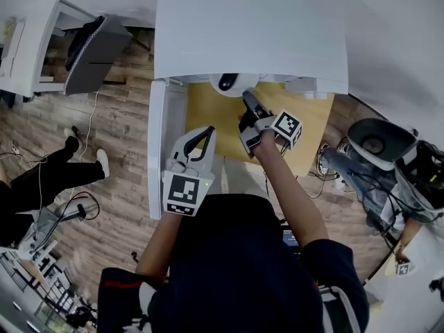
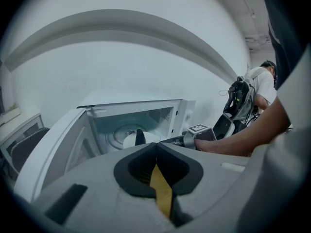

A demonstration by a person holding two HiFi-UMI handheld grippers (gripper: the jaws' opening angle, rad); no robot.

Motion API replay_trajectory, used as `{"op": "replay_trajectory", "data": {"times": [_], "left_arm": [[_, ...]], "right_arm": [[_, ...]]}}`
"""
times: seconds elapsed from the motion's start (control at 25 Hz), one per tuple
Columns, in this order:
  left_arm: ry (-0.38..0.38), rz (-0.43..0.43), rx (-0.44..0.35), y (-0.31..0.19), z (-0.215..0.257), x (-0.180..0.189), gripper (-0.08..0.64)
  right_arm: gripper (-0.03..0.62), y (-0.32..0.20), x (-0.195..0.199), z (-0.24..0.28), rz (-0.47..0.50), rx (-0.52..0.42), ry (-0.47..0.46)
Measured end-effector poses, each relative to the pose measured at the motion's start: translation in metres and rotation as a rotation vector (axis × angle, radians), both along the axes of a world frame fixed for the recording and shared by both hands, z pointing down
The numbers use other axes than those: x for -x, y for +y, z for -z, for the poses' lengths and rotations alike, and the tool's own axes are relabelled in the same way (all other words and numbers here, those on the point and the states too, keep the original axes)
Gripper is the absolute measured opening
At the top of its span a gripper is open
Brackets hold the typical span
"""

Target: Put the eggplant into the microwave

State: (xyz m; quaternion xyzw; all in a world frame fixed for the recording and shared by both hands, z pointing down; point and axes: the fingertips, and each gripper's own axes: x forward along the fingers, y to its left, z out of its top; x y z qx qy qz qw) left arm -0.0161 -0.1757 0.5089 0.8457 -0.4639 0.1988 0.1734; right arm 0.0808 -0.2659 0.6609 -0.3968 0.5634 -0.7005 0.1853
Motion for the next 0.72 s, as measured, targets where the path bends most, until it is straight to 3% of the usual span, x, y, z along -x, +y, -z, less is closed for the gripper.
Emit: {"op": "replay_trajectory", "data": {"times": [0.36,0.72], "left_arm": [[-0.006,-0.020,-0.015,0.001,0.006,-0.001,0.015],[-0.013,-0.012,-0.019,-0.007,0.005,0.002,0.015]], "right_arm": [[0.031,0.018,-0.005,0.006,0.101,-0.046,0.140],[0.012,0.007,0.012,0.015,0.360,-0.249,0.481]]}}
